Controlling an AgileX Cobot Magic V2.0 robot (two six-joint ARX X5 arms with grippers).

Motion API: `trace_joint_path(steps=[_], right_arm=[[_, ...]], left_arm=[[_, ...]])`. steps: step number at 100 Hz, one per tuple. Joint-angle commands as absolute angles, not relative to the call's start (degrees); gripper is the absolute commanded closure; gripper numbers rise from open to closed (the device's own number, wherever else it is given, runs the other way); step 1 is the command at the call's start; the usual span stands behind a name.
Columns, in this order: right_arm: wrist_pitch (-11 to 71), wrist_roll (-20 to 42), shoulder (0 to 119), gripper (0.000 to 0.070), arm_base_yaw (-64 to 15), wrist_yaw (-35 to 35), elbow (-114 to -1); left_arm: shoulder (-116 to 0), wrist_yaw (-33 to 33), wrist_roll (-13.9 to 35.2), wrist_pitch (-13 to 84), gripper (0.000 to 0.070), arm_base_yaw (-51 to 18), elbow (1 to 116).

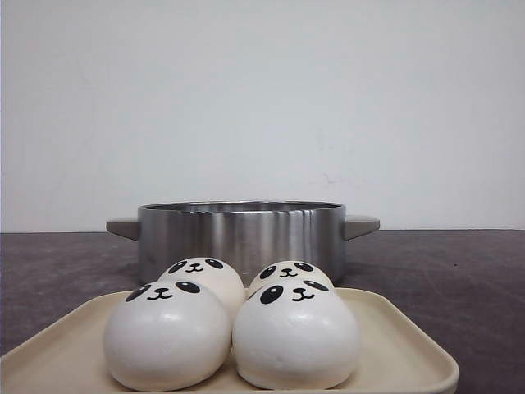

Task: Steam buns

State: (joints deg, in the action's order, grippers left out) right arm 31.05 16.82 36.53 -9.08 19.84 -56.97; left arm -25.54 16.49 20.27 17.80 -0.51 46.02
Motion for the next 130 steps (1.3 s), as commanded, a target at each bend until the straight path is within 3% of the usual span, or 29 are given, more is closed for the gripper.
trace_joint_path(steps=[1, 8, 21, 40, 65, 94, 98, 104, 114, 130], right_arm=[[32.3, 17.6, 40.2, 0.0008, -12.8, 19.7, -57.8], [34.1, 18.2, 44.6, 0.0037, -18.6, 17.9, -57.8], [36.3, 21.2, 53.3, 0.0170, -30.9, 11.7, -57.8], [35.6, 27.8, 67.8, 0.0178, -43.0, 7.2, -58.1], [32.9, 29.6, 84.9, 0.0179, -46.1, 7.5, -58.1], [29.1, 29.6, 94.3, 0.0186, -45.9, 6.6, -58.1], [28.8, 29.6, 94.8, 0.0234, -45.9, 5.8, -58.1], [28.8, 29.6, 95.2, 0.0381, -45.8, 4.8, -58.1], [28.8, 29.5, 95.2, 0.0700, -45.8, 2.7, -58.1], [28.8, 28.6, 94.3, 0.0695, -45.8, 1.7, -58.3]], left_arm=[[-26.3, 16.6, 19.9, 17.4, 0.0033, -1.0, 46.6], [-26.9, 16.6, 19.0, 18.0, 0.0033, -1.6, 46.6], [-27.5, 16.5, 16.6, 19.7, 0.0033, -3.2, 46.6], [-28.1, 16.4, 16.4, 20.2, 0.0033, -4.8, 46.6], [-28.2, 15.0, 15.6, 20.2, 0.0033, -6.6, 46.6], [-28.5, 15.0, 15.4, 20.3, 0.0033, -7.5, 46.6], [-28.5, 14.9, 15.4, 20.3, 0.0033, -7.5, 46.6], [-28.5, 14.8, 15.4, 20.3, 0.0033, -7.5, 46.6], [-28.5, 14.8, 15.4, 20.3, 0.0033, -7.5, 46.6], [-28.5, 14.8, 15.4, 20.3, 0.0033, -7.5, 46.6]])
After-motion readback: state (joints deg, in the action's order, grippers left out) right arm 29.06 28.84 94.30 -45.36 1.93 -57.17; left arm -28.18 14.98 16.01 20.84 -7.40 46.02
